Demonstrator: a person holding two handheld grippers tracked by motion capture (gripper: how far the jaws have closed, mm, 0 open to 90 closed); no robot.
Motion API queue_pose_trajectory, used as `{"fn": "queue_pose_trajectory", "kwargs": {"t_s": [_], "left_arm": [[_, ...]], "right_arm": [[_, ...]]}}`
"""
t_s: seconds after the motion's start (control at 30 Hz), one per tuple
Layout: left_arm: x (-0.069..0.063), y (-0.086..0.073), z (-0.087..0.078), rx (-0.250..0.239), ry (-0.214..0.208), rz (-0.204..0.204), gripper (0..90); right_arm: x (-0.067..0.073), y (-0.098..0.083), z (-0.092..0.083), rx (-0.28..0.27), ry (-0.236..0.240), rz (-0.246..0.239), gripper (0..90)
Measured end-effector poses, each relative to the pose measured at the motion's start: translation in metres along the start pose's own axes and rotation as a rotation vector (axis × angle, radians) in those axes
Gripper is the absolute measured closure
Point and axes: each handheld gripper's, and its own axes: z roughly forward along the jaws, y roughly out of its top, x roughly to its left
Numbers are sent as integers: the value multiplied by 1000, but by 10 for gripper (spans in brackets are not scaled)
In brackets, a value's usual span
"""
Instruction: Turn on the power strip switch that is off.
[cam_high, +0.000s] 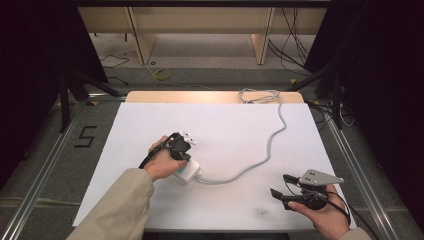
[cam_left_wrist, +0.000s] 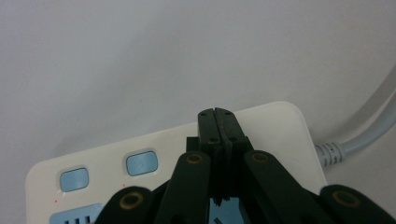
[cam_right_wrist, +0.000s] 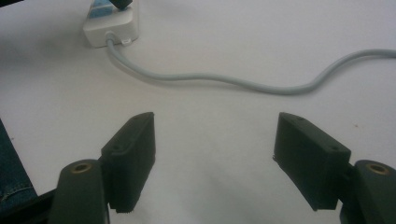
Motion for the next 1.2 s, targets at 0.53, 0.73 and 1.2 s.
{"fn": "queue_pose_trajectory", "kwargs": {"t_s": [0.53, 0.73, 1.2], "left_arm": [[2, -1, -1, -23, -16, -4, 899], [2, -2, -1, -30, -17, -2, 898], [6, -2, -13, -122, 18, -30, 837]], "right_arm": [[-1, 0, 0, 1, 1, 0, 299], [-1, 0, 0, -1, 1, -1, 299], [-1, 0, 0, -1, 0, 0, 299]]}}
